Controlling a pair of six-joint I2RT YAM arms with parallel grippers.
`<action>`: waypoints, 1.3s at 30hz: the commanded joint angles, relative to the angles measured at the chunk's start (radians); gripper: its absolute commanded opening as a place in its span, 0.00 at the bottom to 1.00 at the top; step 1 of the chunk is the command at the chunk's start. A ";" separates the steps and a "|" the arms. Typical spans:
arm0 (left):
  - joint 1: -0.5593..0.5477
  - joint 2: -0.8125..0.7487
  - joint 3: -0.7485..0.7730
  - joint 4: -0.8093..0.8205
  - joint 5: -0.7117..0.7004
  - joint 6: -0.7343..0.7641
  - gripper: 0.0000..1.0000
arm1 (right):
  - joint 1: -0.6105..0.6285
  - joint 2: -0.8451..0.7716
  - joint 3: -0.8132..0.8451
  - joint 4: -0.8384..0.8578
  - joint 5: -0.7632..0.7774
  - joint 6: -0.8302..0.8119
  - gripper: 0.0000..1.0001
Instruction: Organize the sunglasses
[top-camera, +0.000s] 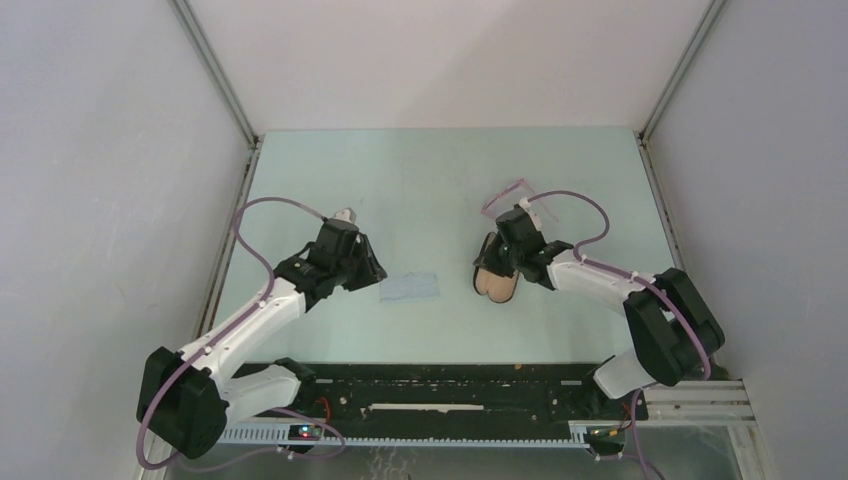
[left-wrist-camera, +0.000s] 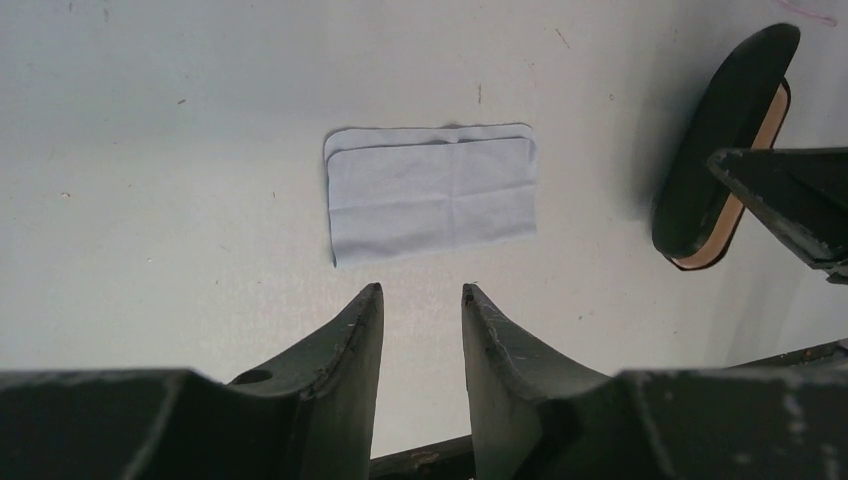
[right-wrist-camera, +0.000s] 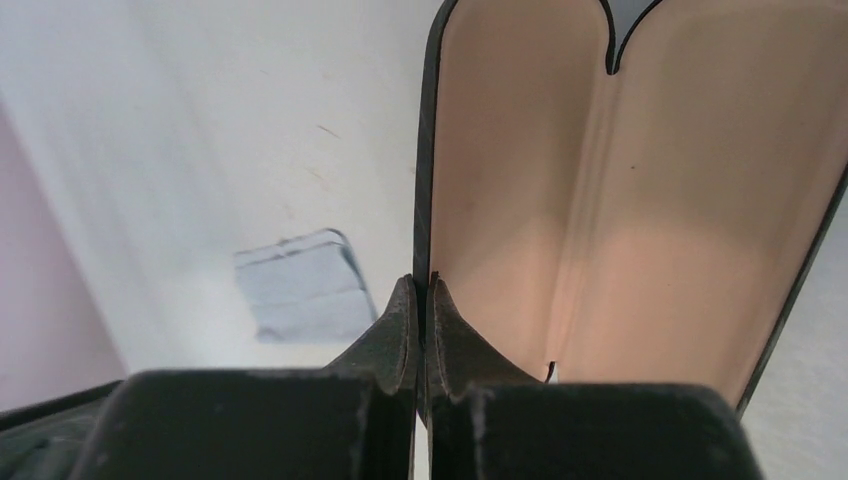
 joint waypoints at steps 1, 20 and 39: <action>-0.005 -0.019 -0.032 0.009 0.000 0.015 0.40 | -0.012 0.051 0.020 0.234 -0.025 0.173 0.00; -0.005 -0.047 -0.066 0.002 0.011 0.035 0.41 | -0.010 0.158 0.173 0.278 -0.053 0.280 0.38; -0.005 -0.030 -0.062 0.016 0.019 0.042 0.42 | -0.061 0.198 0.287 -0.126 0.047 -0.216 0.37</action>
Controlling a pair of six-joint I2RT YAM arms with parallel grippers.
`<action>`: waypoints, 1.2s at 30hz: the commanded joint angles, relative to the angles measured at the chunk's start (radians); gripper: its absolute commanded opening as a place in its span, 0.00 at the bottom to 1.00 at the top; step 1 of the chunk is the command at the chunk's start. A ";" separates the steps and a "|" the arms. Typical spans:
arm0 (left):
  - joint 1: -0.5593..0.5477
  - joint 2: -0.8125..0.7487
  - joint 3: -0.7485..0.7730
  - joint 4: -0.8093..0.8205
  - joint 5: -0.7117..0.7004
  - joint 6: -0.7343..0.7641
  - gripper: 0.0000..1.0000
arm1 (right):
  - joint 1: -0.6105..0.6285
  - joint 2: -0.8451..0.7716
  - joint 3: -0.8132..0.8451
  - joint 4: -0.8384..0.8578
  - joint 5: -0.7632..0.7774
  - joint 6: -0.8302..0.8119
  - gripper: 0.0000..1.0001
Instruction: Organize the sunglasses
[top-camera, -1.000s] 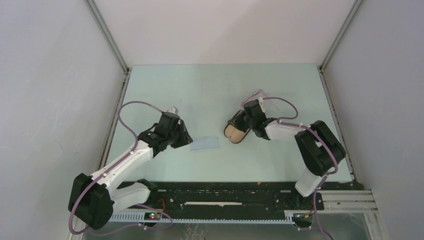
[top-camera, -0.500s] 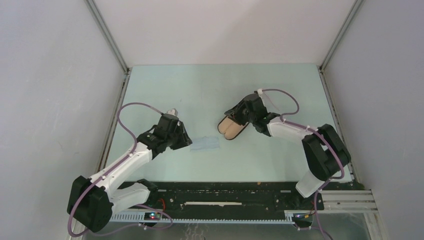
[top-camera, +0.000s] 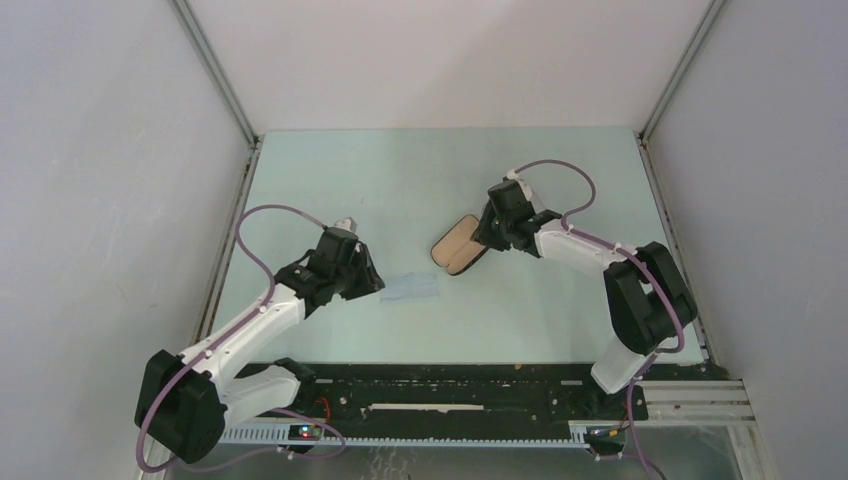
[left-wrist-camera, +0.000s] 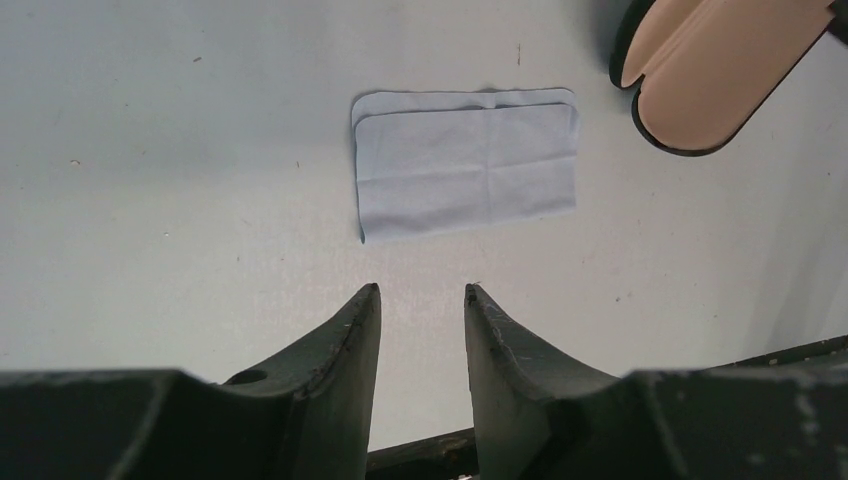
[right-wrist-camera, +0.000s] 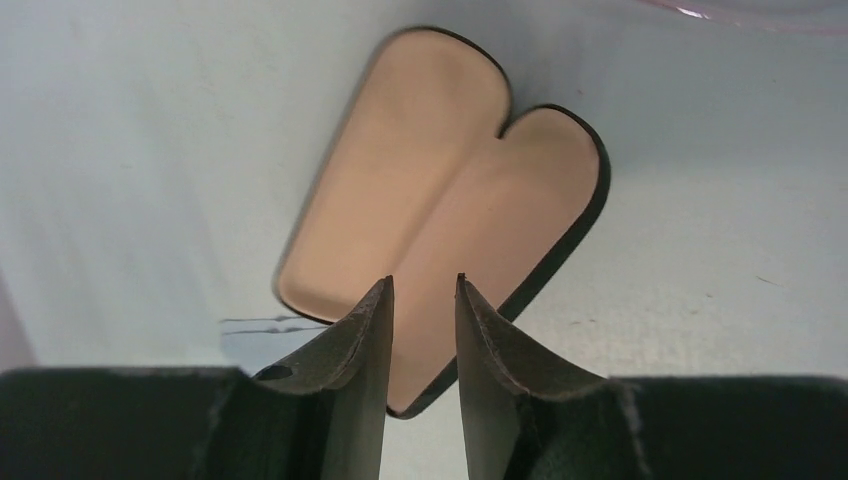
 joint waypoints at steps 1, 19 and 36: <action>-0.004 -0.009 -0.003 0.021 0.004 0.019 0.41 | -0.005 0.034 0.022 -0.087 0.038 -0.080 0.37; -0.005 -0.002 0.003 0.010 -0.006 0.022 0.44 | 0.097 -0.037 -0.099 -0.091 0.087 0.002 0.35; -0.005 0.015 0.009 0.011 0.000 0.022 0.44 | 0.097 -0.046 -0.100 -0.086 0.090 -0.011 0.36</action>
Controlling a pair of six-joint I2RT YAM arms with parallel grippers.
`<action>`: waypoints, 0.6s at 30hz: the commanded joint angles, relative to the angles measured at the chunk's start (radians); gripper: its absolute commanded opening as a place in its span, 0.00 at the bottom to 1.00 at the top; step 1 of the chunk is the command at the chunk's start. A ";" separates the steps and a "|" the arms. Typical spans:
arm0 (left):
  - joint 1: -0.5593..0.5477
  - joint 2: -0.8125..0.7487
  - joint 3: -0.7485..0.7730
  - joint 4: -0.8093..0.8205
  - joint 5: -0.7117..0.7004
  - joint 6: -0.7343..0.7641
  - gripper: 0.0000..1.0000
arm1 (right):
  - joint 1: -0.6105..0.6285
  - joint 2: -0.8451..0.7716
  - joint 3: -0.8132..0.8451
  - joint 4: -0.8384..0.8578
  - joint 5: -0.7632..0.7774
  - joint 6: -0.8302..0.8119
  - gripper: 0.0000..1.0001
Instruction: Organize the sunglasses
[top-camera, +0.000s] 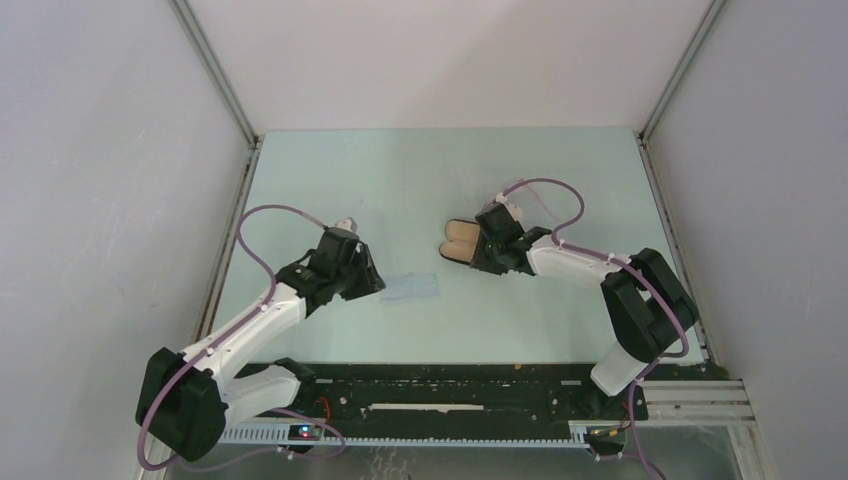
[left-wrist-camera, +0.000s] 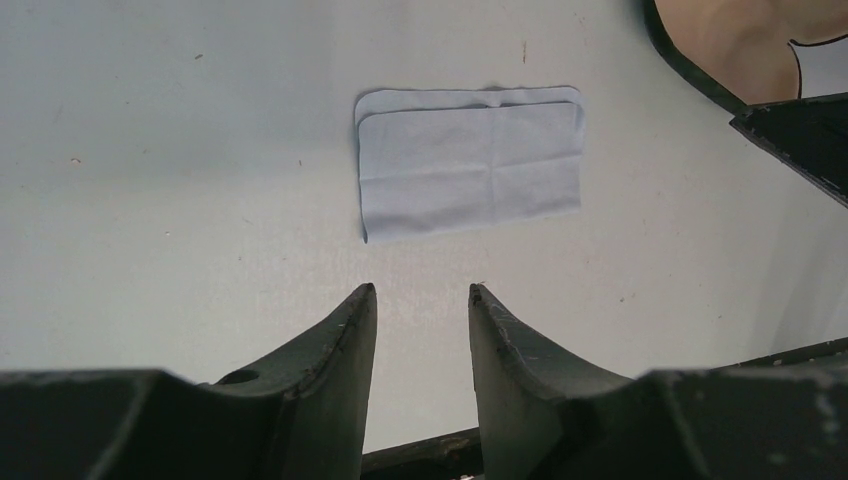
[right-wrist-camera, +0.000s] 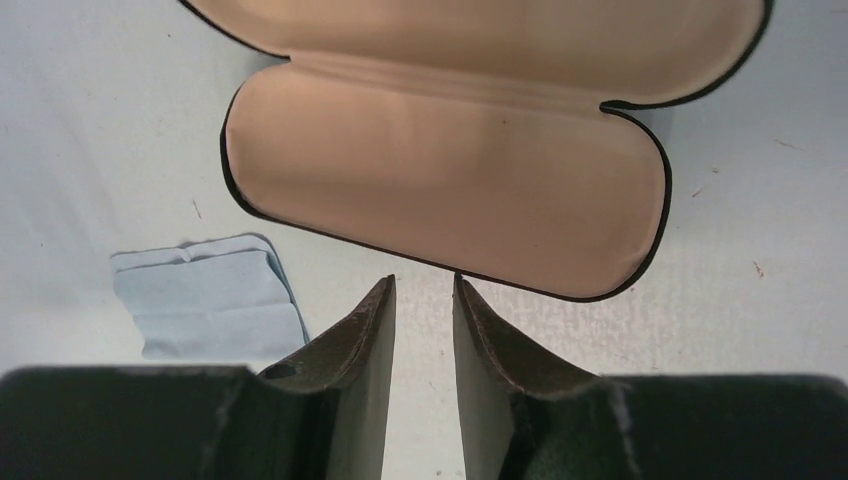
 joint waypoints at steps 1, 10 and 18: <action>-0.005 0.006 0.009 0.012 0.000 0.022 0.44 | -0.020 -0.032 -0.002 -0.003 0.029 -0.009 0.35; -0.005 0.001 0.002 0.012 0.000 0.022 0.45 | -0.047 -0.052 -0.002 -0.015 0.046 -0.026 0.35; -0.005 0.010 -0.001 0.014 -0.009 0.019 0.45 | -0.024 -0.125 -0.002 -0.024 0.041 -0.032 0.36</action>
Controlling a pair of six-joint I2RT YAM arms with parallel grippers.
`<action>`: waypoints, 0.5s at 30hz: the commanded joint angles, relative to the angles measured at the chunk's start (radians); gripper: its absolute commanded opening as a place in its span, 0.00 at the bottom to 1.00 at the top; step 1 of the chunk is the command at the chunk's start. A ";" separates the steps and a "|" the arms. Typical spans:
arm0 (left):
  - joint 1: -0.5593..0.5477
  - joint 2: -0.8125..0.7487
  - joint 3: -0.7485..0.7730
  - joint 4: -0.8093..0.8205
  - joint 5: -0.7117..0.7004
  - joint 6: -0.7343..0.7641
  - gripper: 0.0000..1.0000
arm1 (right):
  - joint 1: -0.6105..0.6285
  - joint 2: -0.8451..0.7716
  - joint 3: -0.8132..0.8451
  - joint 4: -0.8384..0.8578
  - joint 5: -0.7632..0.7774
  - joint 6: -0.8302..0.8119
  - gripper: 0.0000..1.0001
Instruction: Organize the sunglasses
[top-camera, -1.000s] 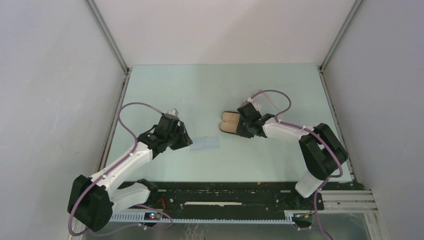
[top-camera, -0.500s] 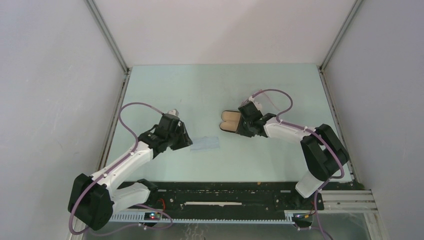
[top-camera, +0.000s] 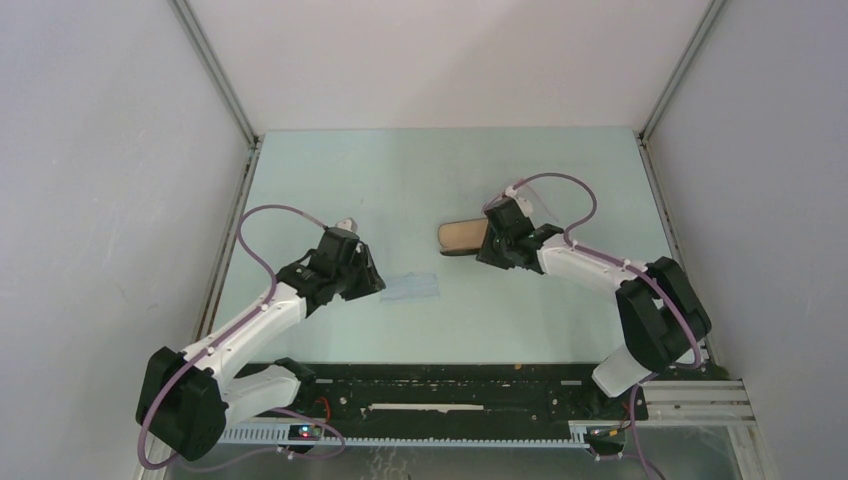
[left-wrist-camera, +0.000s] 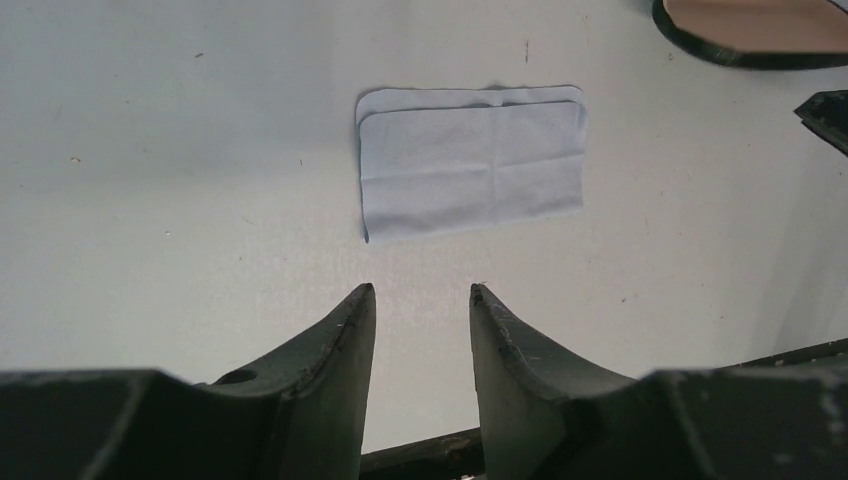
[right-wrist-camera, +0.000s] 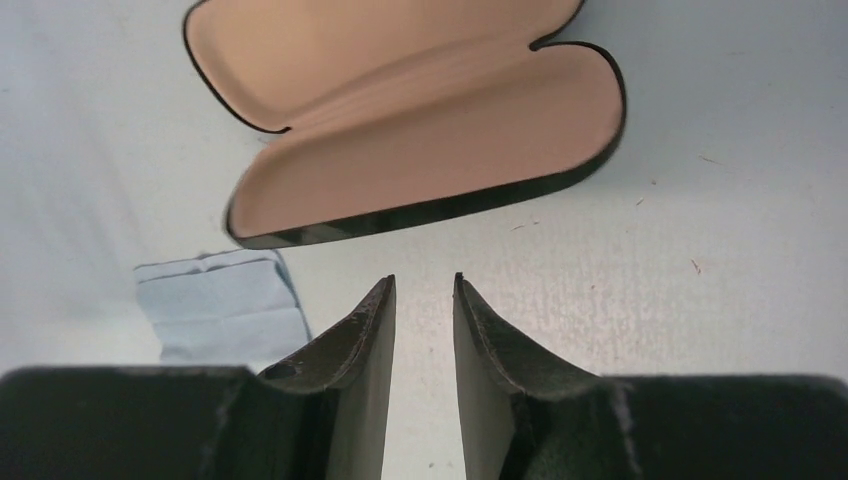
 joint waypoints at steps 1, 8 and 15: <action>-0.005 0.007 -0.001 0.013 -0.011 0.019 0.45 | 0.024 -0.081 0.000 -0.001 0.024 -0.014 0.36; -0.005 0.022 -0.017 0.035 -0.016 0.014 0.46 | 0.103 -0.084 0.000 0.021 -0.004 -0.008 0.38; -0.005 0.079 -0.050 0.085 -0.026 -0.006 0.52 | 0.202 0.015 0.000 0.104 -0.072 0.027 0.40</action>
